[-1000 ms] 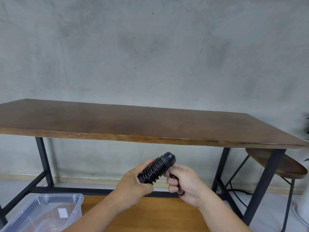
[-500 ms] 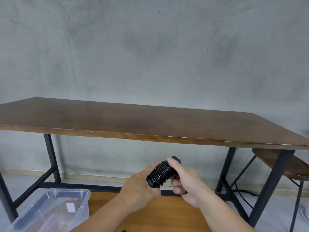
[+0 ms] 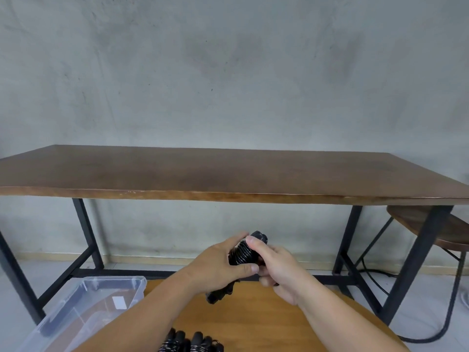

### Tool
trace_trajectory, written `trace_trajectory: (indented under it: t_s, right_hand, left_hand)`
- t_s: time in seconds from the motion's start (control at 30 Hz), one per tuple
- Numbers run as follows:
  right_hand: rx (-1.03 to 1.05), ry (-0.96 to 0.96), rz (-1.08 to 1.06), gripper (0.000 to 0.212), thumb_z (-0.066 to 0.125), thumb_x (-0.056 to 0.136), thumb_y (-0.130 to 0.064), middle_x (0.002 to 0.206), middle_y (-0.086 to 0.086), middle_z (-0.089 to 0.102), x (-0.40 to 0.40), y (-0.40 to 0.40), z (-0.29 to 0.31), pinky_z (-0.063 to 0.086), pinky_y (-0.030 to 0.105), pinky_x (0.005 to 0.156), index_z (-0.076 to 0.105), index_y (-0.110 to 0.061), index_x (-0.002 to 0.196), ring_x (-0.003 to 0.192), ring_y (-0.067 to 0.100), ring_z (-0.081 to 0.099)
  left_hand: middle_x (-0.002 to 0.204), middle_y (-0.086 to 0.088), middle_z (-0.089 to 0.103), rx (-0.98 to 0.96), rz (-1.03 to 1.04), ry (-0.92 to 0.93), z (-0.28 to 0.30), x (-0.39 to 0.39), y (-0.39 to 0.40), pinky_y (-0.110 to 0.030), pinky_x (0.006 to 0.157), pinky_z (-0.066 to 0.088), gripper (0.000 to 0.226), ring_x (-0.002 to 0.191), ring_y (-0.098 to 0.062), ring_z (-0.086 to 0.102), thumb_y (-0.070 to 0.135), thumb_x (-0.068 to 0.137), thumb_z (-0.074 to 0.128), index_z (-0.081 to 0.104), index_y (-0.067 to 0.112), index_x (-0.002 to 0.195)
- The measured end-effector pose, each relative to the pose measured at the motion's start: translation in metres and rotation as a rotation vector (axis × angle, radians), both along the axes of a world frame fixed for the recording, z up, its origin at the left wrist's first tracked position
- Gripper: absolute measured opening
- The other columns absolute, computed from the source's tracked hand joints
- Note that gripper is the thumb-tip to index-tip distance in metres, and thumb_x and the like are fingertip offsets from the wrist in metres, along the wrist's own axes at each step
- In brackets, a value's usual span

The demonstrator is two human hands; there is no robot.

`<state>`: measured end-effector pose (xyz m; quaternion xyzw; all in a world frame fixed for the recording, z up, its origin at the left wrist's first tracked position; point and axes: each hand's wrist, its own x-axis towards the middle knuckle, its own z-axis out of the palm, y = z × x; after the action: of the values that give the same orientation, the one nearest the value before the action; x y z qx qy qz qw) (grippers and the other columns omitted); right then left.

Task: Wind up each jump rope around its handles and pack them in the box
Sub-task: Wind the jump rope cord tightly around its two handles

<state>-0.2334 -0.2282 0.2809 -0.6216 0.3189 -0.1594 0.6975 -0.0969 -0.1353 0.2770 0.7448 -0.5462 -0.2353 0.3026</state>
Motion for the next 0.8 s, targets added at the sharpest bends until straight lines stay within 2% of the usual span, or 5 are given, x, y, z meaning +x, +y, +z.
trace_trajectory:
  t_s: [0.27,0.47,0.53,0.67,0.8]
  right_hand:
    - [-0.011,0.026,-0.003,0.032,0.06,0.094,-0.042,0.05,-0.008,0.037,0.003,-0.002,-0.002,0.023,0.022,0.041,0.058,-0.012,0.082,0.041,0.007,0.03]
    - [-0.078,0.051,-0.018,0.028,0.066,0.091,-0.042,0.067,-0.001,0.046,0.001,-0.006,-0.003,0.025,0.022,0.042,0.056,-0.016,0.086,0.046,0.009,0.032]
    - [-0.072,0.049,-0.006,0.031,0.065,0.091,-0.045,0.066,-0.001,0.05,-0.002,-0.008,-0.001,0.03,0.022,0.043,0.058,-0.015,0.088,0.048,0.01,0.035]
    - [0.054,0.021,0.005,0.041,0.065,0.092,-0.044,0.076,0.01,0.063,-0.012,-0.014,0.0,0.055,0.029,0.055,0.059,-0.007,0.11,0.056,0.015,0.057]
    - [0.107,-0.026,-0.012,0.041,0.071,0.088,-0.035,0.087,0.018,0.071,-0.024,-0.025,-0.003,0.059,0.032,0.062,0.064,-0.004,0.115,0.067,0.021,0.068]
  left_hand:
    - [0.085,0.012,0.064,-0.075,0.071,-0.078,-0.004,-0.014,-0.004,-0.024,0.059,0.048,0.044,0.064,-0.006,0.058,0.051,0.091,0.059,0.047,0.047,0.132]
    - [0.078,0.013,0.06,-0.01,0.133,-0.181,-0.012,-0.023,-0.009,-0.023,0.057,0.037,0.03,0.065,-0.005,0.054,0.052,0.093,0.053,0.05,0.04,0.121]
    - [0.079,0.011,0.064,-0.029,0.136,-0.099,-0.013,-0.022,-0.009,-0.025,0.059,0.041,0.024,0.066,-0.006,0.057,0.049,0.093,0.056,0.054,0.038,0.115]
    - [0.083,0.004,0.074,-0.102,0.127,0.341,-0.014,-0.016,-0.007,-0.033,0.071,0.051,0.029,0.074,-0.014,0.067,0.048,0.086,0.064,0.066,0.025,0.104]
    - [0.085,-0.011,0.07,-0.13,0.194,0.578,-0.016,-0.014,-0.005,-0.033,0.064,0.052,0.033,0.076,-0.029,0.07,0.036,0.09,0.069,0.065,0.007,0.106]
